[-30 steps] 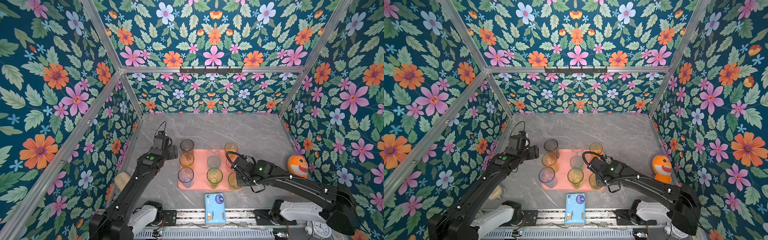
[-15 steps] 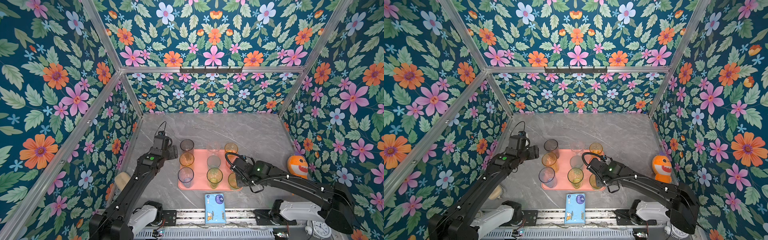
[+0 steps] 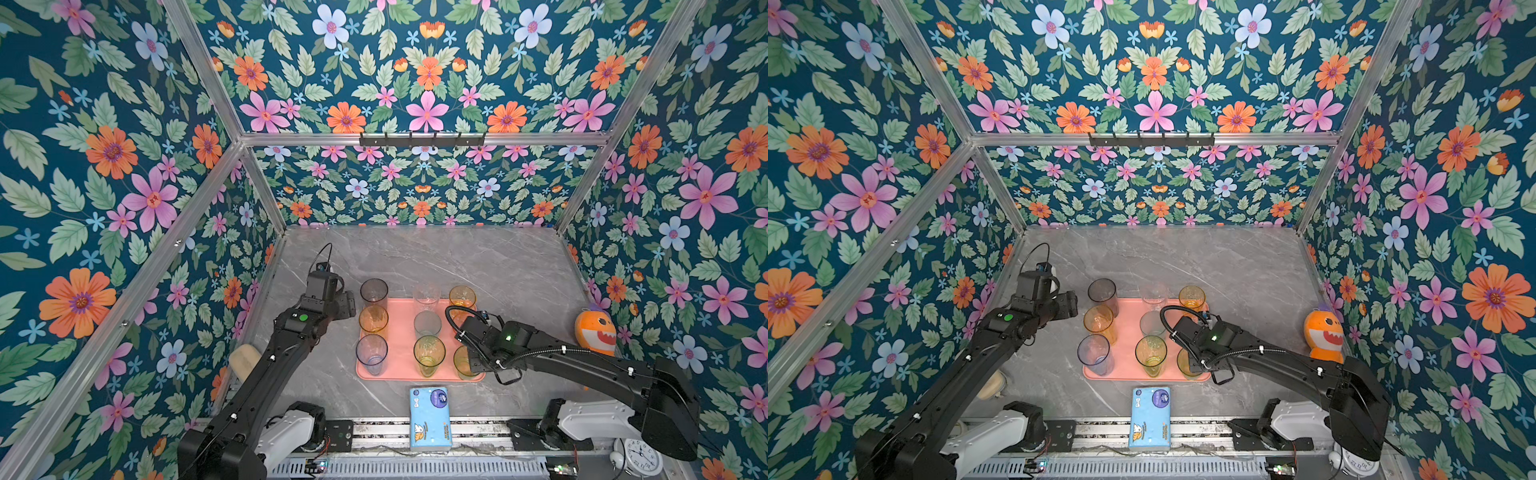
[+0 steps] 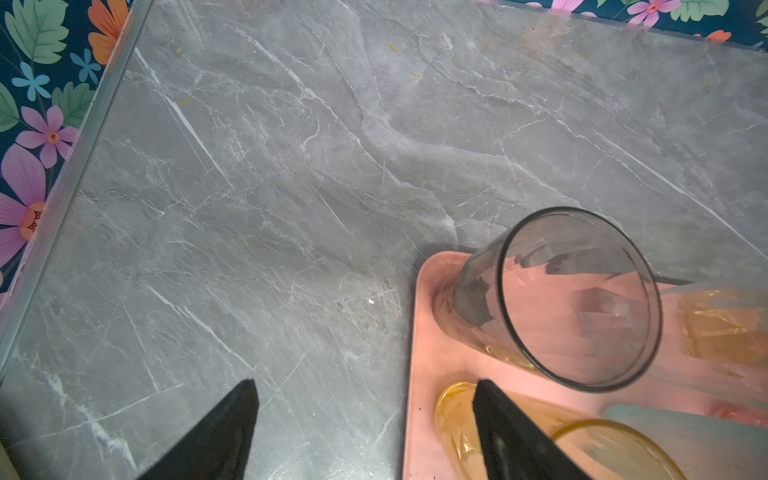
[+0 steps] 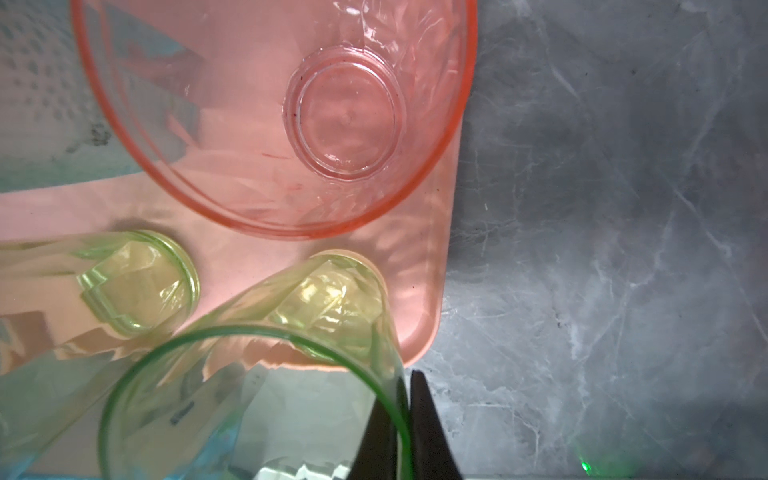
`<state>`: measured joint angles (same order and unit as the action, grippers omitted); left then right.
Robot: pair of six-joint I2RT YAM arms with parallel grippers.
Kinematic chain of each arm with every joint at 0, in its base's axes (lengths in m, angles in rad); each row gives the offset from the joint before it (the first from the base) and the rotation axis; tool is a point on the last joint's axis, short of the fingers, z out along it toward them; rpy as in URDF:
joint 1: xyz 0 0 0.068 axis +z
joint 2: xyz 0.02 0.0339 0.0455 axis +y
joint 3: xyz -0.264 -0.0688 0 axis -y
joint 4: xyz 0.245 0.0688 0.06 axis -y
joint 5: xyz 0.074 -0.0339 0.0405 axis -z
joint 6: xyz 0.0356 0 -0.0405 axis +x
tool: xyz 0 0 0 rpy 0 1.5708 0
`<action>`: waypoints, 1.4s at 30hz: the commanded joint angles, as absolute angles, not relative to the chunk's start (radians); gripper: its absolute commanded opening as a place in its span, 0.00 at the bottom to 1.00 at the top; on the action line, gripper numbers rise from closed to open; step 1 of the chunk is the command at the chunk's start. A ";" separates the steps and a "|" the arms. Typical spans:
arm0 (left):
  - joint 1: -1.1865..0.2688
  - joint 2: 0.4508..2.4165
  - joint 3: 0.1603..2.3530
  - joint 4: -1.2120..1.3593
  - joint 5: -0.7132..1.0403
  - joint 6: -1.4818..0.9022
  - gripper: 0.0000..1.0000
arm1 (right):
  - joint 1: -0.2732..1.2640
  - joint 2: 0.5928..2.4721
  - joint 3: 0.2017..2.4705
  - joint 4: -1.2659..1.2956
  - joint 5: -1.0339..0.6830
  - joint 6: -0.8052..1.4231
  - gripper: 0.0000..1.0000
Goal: Place the glasses into the tray
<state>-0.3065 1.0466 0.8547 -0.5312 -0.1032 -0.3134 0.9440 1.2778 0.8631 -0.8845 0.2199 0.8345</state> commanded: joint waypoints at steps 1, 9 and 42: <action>-0.305 1.042 0.853 -0.515 -0.100 -0.320 0.84 | 0.945 1.287 0.865 -0.891 0.245 0.856 0.00; -0.306 1.046 0.851 -0.514 -0.103 -0.321 0.84 | 0.944 1.295 0.886 -0.921 0.253 0.858 0.14; -0.305 1.006 0.887 -0.407 -0.109 -0.414 0.86 | 0.847 1.173 1.059 -0.951 0.415 0.682 0.54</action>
<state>-0.3065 1.0088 0.8871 -0.4786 -0.0822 -0.3904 0.8780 1.1786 1.0451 -0.9726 0.3649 0.7261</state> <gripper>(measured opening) 0.853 0.542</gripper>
